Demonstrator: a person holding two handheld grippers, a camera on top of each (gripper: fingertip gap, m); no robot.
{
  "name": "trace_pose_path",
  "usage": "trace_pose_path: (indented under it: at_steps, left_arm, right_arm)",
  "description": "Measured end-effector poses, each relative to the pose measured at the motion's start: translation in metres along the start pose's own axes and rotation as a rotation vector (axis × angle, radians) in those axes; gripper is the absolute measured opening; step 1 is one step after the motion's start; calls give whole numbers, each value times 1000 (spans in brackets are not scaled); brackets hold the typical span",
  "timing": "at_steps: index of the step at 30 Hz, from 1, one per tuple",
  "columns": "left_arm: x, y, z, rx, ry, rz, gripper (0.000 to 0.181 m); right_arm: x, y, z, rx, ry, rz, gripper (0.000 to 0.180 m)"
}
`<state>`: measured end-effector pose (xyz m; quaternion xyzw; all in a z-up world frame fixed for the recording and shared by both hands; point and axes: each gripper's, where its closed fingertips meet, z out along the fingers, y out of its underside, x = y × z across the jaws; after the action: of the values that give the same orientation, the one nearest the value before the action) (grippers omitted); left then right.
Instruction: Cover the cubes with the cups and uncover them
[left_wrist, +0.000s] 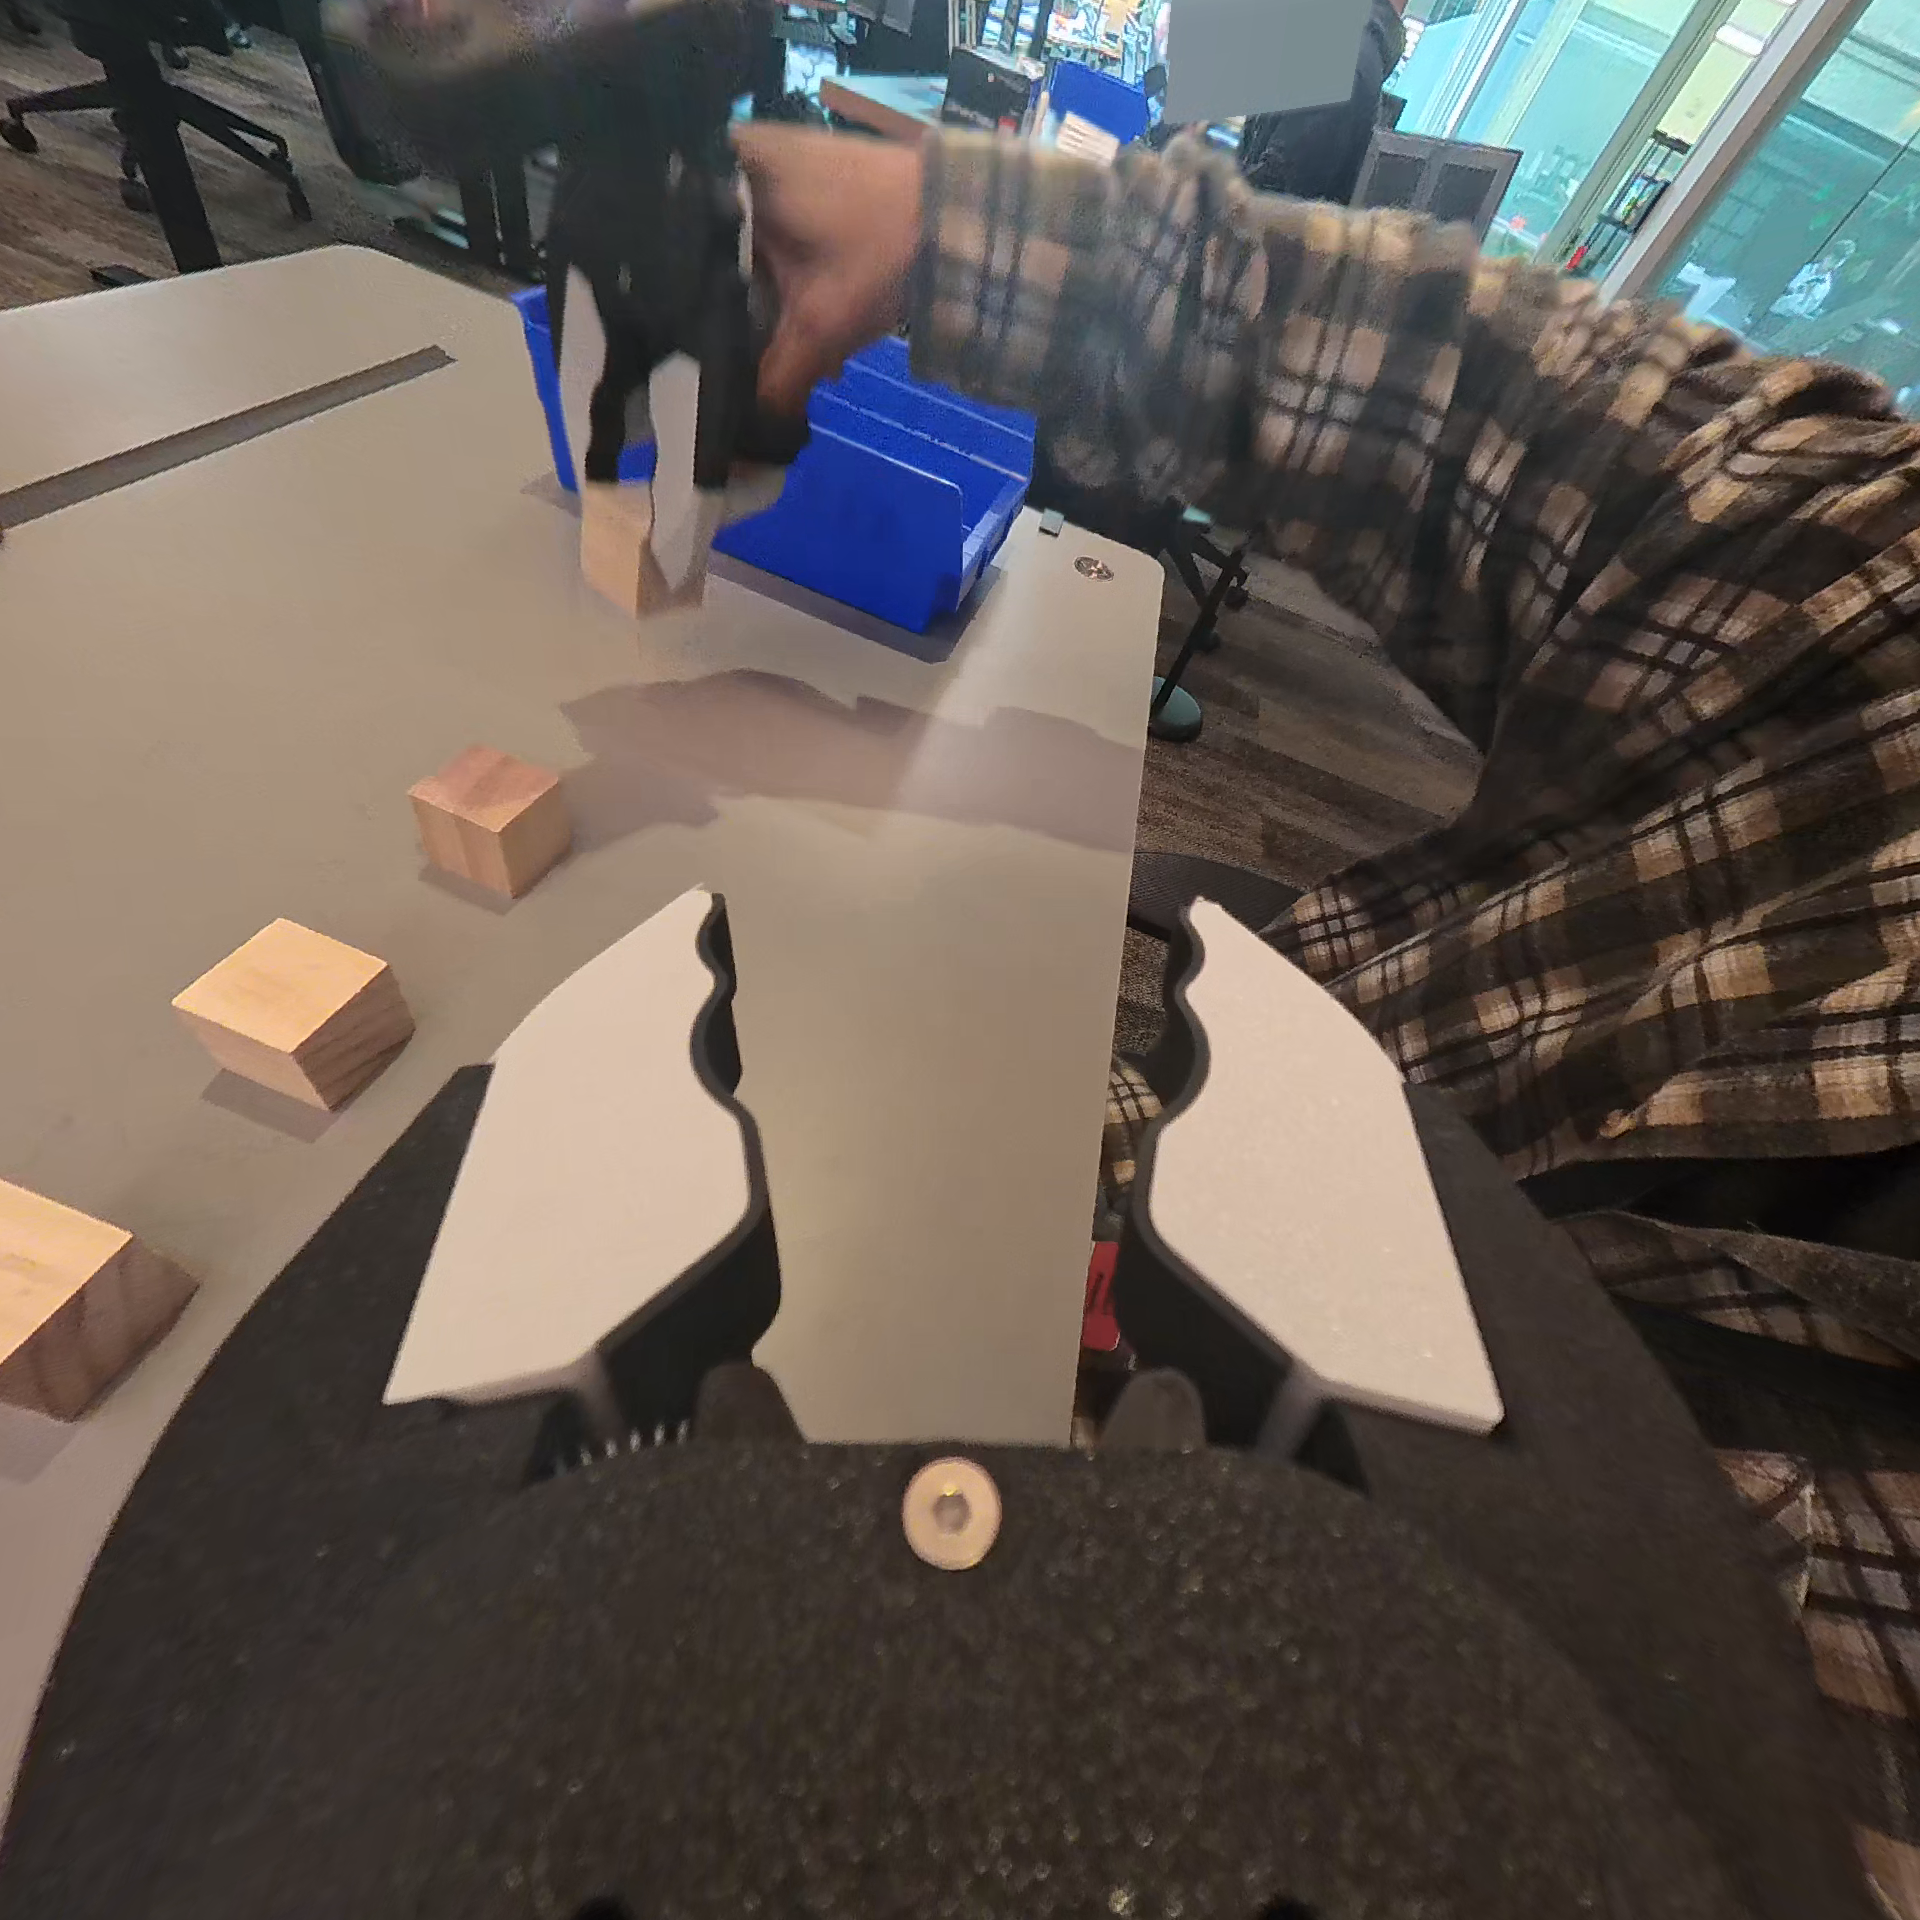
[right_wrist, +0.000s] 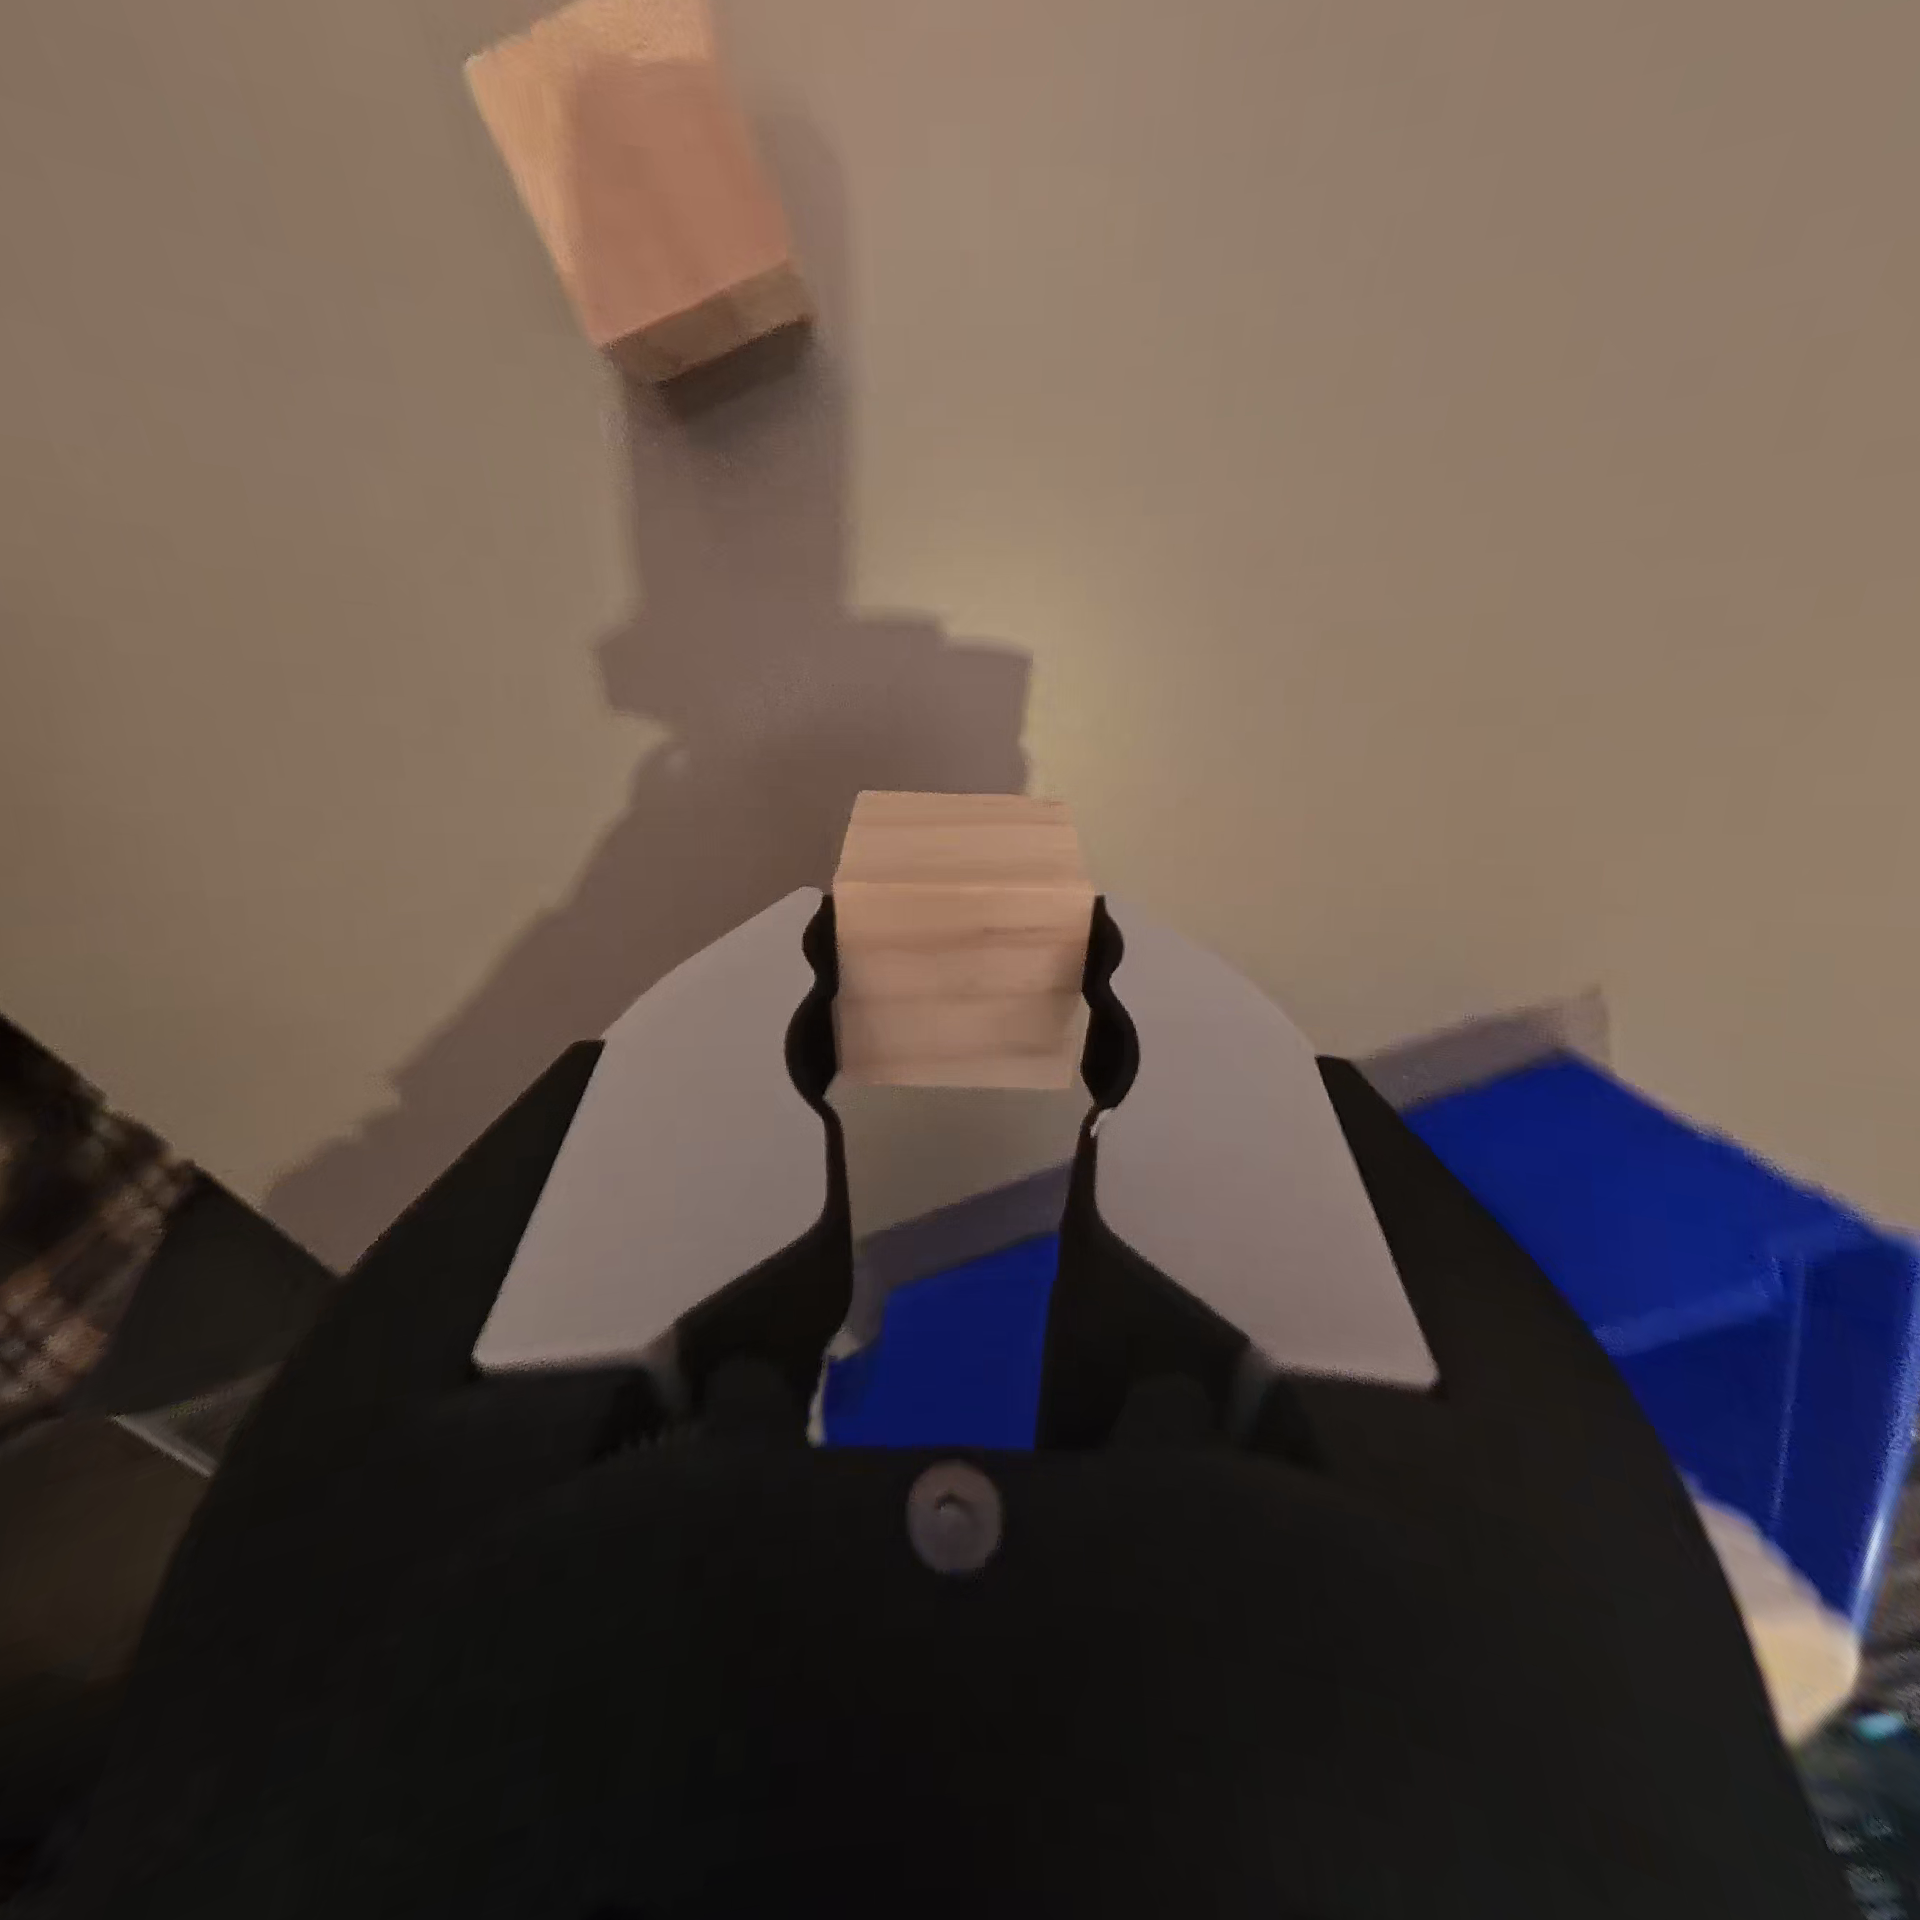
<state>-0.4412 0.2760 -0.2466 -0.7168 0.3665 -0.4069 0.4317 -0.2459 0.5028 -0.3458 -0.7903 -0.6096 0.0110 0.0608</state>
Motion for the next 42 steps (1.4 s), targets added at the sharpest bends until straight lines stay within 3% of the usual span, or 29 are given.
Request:
trace_pose_path:
  at_steps: [6,10,15,20,28,42]
  left_arm:
    - [6,2,5,-21,9,9,78]
    - [8,3,7,-28,14,12,78]
    - [11,3,8,-29,17,13,78]
    - [13,3,8,-32,14,16,78]
    - [10,3,8,-29,17,8,77]
    - [9,4,7,-32,16,5,77]
  right_arm:
    - [40,68,-98,65,139,427,45]
    - [56,132,-122,104,170,693,45]
    - [62,190,-86,102,121,923,45]
    - [69,219,-33,53,87,1017,45]
    - [73,223,18,1,82,1038,45]
    - [78,226,51,-8,72,1136,45]
